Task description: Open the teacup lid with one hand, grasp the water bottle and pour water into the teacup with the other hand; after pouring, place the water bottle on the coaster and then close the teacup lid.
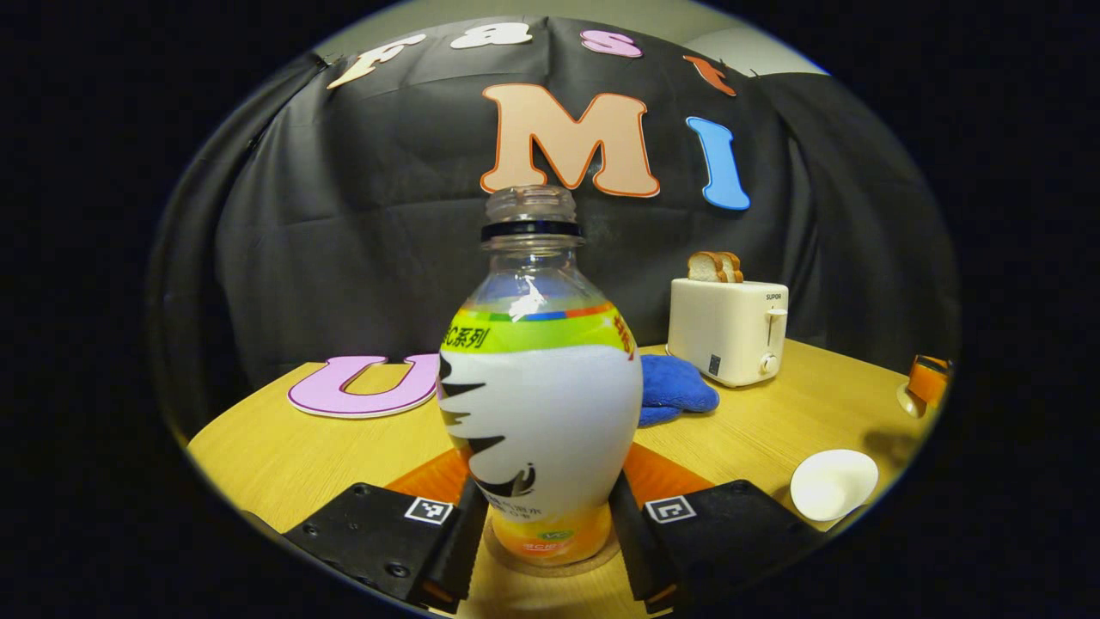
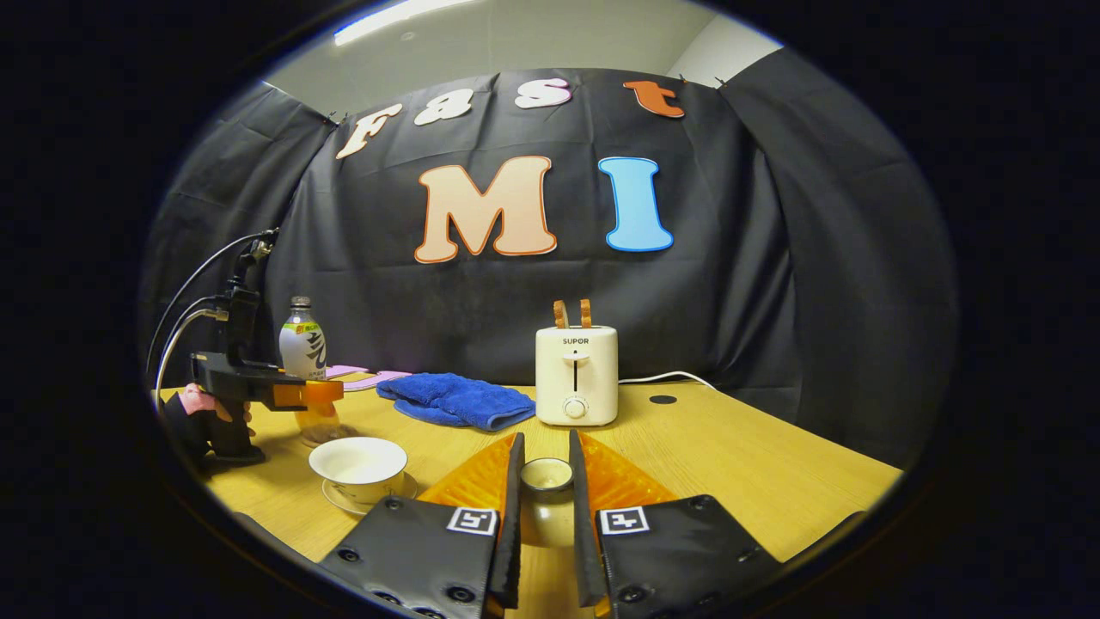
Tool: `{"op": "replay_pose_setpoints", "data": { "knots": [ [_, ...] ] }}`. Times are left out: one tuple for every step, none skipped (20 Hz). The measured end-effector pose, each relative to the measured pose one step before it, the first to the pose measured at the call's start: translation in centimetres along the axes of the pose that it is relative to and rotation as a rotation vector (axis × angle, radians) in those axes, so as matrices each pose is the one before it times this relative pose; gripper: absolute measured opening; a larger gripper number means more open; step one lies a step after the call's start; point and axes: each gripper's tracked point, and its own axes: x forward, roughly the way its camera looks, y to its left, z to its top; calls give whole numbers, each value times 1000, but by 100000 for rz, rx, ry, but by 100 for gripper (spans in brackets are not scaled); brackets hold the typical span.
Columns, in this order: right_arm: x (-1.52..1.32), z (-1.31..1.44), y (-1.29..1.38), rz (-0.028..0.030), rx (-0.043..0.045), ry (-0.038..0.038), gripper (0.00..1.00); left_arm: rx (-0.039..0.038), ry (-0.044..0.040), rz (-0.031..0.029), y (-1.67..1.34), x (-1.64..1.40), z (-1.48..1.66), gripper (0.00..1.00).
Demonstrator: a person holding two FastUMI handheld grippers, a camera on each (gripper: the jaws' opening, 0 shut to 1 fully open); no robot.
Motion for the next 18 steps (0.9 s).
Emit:
{"op": "replay_pose_setpoints", "data": {
  "knots": [
    [6, -19, -21, -4, 24, 15, 28, 20, 60, -47, 15, -56, -55, 67],
    [18, 6, 15, 9, -23, -15, 28, -17, -60, 110, 24, -48, -1, 67],
    [-27, -3, -20, -2, 28, 22, 28, -18, -224, 156, 44, 77, 69, 67],
    [-4, 24, 13, 13, -19, -6, 28, -153, -119, 102, 52, 10, 60, 68],
    [2, -16, -11, -8, 12, -6, 28, -222, 116, -46, 1, -149, -32, 68],
    [-29, -29, 14, -4, 10, 8, 28, -461, 84, -316, -135, -13, -100, 71],
    [9, 18, -19, 7, -18, -11, 29, -426, -266, -138, -7, -51, 62, 74],
    [-3, -13, -10, -8, 2, -4, 28, -349, -360, 80, 45, -65, 74, 74],
    [-1, 18, -4, 1, -3, -1, 28, -221, -288, 251, 104, -101, 6, 74],
    [0, -23, -1, 14, -15, -6, 28, -326, -201, 251, 120, -68, -19, 75],
    [1, 12, -4, -10, 22, 6, 28, -371, -6, 111, 63, -73, -63, 76],
    [8, -21, 4, -6, -15, -12, 28, -427, 331, 228, 86, -125, -126, 77],
    [13, -2, 4, -8, 9, 2, 28, 81, -223, 42, -63, -105, -102, 81],
    [-21, 3, -9, -7, 2, -5, 29, 908, -999, -38, -31, -137, 254, 87],
    [6, 14, 6, 8, -19, -8, 29, 974, -598, 265, 16, -27, 185, 96],
    [-7, -17, -15, -12, 20, 19, 28, 664, -913, 49, -24, -250, 5, 96],
    [1, 19, 13, 26, -31, -13, 28, 633, -45, -22, -131, -141, -63, 96],
    [15, -19, -20, -24, 43, -38, 28, 651, -349, 486, 39, -226, -50, 96]
  ]
}}
